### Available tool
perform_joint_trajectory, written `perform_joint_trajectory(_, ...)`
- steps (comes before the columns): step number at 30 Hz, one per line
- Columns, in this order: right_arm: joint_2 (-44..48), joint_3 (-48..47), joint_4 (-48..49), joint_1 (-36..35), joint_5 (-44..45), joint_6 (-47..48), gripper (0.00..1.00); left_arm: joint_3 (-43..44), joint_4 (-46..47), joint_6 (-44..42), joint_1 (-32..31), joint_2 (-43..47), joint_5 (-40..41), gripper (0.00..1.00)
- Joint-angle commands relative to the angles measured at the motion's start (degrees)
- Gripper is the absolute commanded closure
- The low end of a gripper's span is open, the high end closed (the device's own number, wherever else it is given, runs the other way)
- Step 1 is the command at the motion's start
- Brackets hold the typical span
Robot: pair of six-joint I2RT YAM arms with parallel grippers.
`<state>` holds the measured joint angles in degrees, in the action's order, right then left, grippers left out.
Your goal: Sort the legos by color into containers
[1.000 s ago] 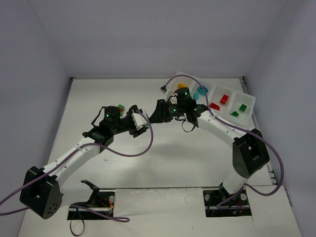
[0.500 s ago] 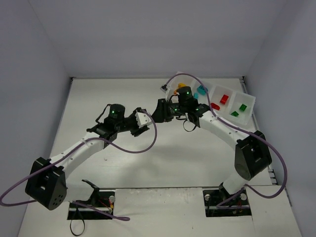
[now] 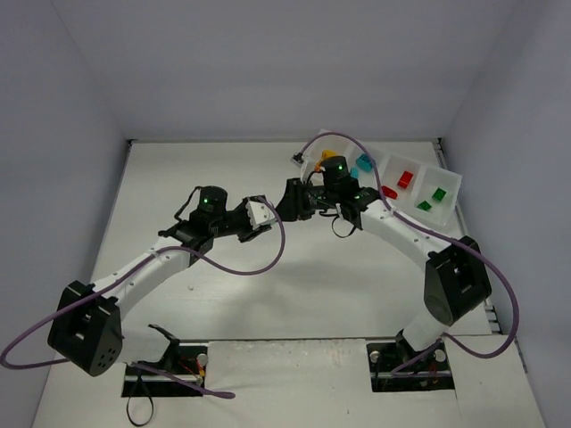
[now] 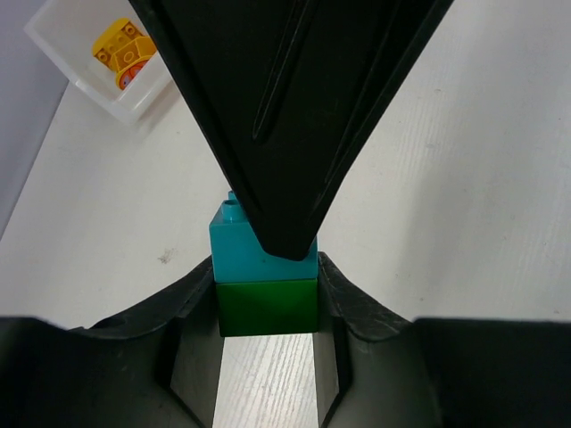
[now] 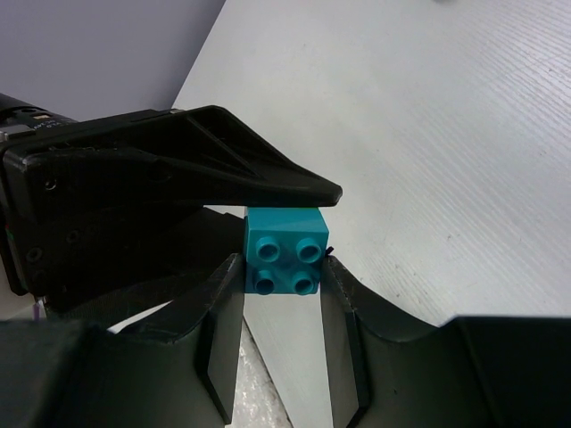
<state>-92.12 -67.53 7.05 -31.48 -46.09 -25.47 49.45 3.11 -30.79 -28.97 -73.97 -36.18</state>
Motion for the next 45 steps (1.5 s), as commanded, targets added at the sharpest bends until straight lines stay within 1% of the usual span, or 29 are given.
perform_joint_trajectory(1, 2.99, -0.07, 2.79, 0.98, -1.38, 1.3, 1.0, 3.28, 2.77, 0.9, 0.41, 0.15, -2.48, 1.0)
perform_joint_trajectory(4, 4.22, 1.25, 2.79, 3.35, -1.46, 1.74, 1.0, 2.24, 3.21, 1.43, 0.85, 0.41, -2.31, 1.0)
perform_joint_trajectory(7, 5.54, 1.96, 2.79, 7.92, -3.21, 2.09, 1.0, 0.91, 3.74, 1.69, 1.37, 1.29, -2.57, 1.0)
perform_joint_trajectory(8, 5.89, 1.96, 2.79, 10.63, -3.83, 2.18, 1.0, 0.21, 3.83, 1.87, 1.63, 1.46, -2.66, 1.0)
perform_joint_trajectory(12, 6.16, 0.56, 1.31, 16.79, -3.67, 3.85, 1.0, -1.28, 4.7, 2.75, 1.55, 2.26, -3.01, 1.0)
perform_joint_trajectory(14, 5.37, -1.89, -0.1, 18.64, 2.29, 6.21, 0.99, -1.46, 4.79, 3.18, 1.64, 2.52, -3.1, 1.0)
perform_joint_trajectory(15, 4.76, -2.86, -1.76, 19.7, 5.97, 7.18, 0.96, -1.55, 4.97, 3.45, 1.64, 2.78, -3.1, 1.0)
perform_joint_trajectory(16, 2.66, -4.0, -2.91, 20.14, 10.44, 7.89, 0.94, -1.72, 5.32, 3.89, 1.55, 3.31, -3.1, 1.0)
perform_joint_trajectory(17, 1.34, -6.71, -3.79, 20.41, 19.63, 8.68, 0.94, -1.81, 5.76, 4.85, 1.55, 3.66, -3.1, 1.0)
perform_joint_trajectory(20, -5.43, -12.25, -5.64, 21.9, 33.29, 9.04, 0.93, -1.73, 6.2, 6.17, 1.55, 4.54, -3.02, 1.0)
perform_joint_trajectory(21, -7.27, -13.67, -5.73, 22.86, 35.78, 7.82, 0.93, -1.73, 6.29, 6.44, 1.46, 4.72, -3.1, 1.0)
perform_joint_trajectory(23, -12.28, -16.74, -6.08, 23.83, 40.17, 6.85, 0.89, -1.81, 6.55, 7.4, 1.37, 5.42, -3.02, 1.0)
perform_joint_trajectory(24, -15.6, -20.07, -6.17, 24.45, 40.98, 6.41, 0.81, -2.16, 6.81, 7.93, 1.29, 5.86, -2.93, 1.0)
perform_joint_trajectory(25, -17.46, -21.84, -6.34, 24.54, 41.51, 6.49, 0.75, -2.25, 6.9, 8.19, 1.2, 5.95, -2.93, 1.0)
perform_joint_trajectory(26, -20.7, -25.77, -8.35, 24.72, 41.95, 6.75, 0.68, -2.34, 7.25, 8.98, 1.02, 6.21, -3.1, 1.0)
perform_joint_trajectory(27, -22.13, -27.47, -9.59, 24.72, 42.39, 6.84, 0.68, -2.43, 7.43, 8.99, 1.02, 6.3, -3.1, 1.0)
perform_joint_trajectory(28, -23.27, -28.87, -10.73, 24.72, 42.83, 6.84, 0.6, -2.52, 7.52, 9.25, 0.85, 6.47, -3.1, 1.0)
perform_joint_trajectory(29, -23.98, -29.76, -11.61, 24.72, 43.09, 6.84, 0.56, -2.43, 7.61, 9.25, 0.85, 6.47, -3.28, 1.0)
perform_joint_trajectory(30, -24.34, -30.2, -11.62, 24.89, 42.23, 6.93, 0.46, -2.34, 7.61, 9.34, 0.76, 6.56, -3.28, 1.0)
perform_joint_trajectory(32, -23.55, -29.77, -11.45, 24.81, 41.0, 7.54, 0.34, -2.08, 7.7, 9.34, 0.58, 6.56, -3.19, 1.0)
perform_joint_trajectory(33, -21.89, -28.81, -11.36, 24.63, 38.55, 8.59, 0.26, -1.82, 7.7, 9.34, 0.5, 6.48, -3.19, 1.0)
perform_joint_trajectory(34, -20.75, -28.19, -11.27, 24.63, 36.7, 9.12, 0.23, -1.64, 7.7, 9.25, 0.49, 6.39, -3.19, 1.0)
perform_joint_trajectory(35, -17.95, -27.4, -11.27, 24.46, 35.46, 9.39, 0.15, -1.38, 7.7, 9.17, 0.58, 6.13, -3.28, 1.0)
perform_joint_trajectory(37, -14.6, -23.64, -11.27, 24.02, 31.25, 10.96, 0.13, -0.94, 7.78, 8.82, 0.49, 5.86, -3.28, 1.0)
perform_joint_trajectory(38, -10.84, -22.14, -11.27, 23.93, 28.62, 11.15, 0.15, -0.85, 7.96, 8.64, 0.49, 5.42, -3.45, 1.0)
perform_joint_trajectory(39, -8.89, -18.99, -11.27, 23.93, 22.24, 11.15, 0.16, -0.67, 8.31, 8.55, 0.49, 5.16, -3.54, 1.0)
perform_joint_trajectory(41, -3.28, -15.81, -10.74, 23.05, 14.48, 11.15, 0.19, -0.15, 8.66, 8.29, 0.32, 4.2, -3.54, 1.0)
perform_joint_trajectory(42, -1.77, -14.31, -10.65, 22.44, 7.75, 10.97, 0.2, 0.03, 9.18, 8.02, 0.32, 3.84, -3.63, 1.0)
perform_joint_trajectory(45, 2.99, -9.21, -10.57, 18.31, 0.66, 10.18, 0.2, 1.08, 10.24, 7.76, -0.21, 2.52, -3.8, 1.0)
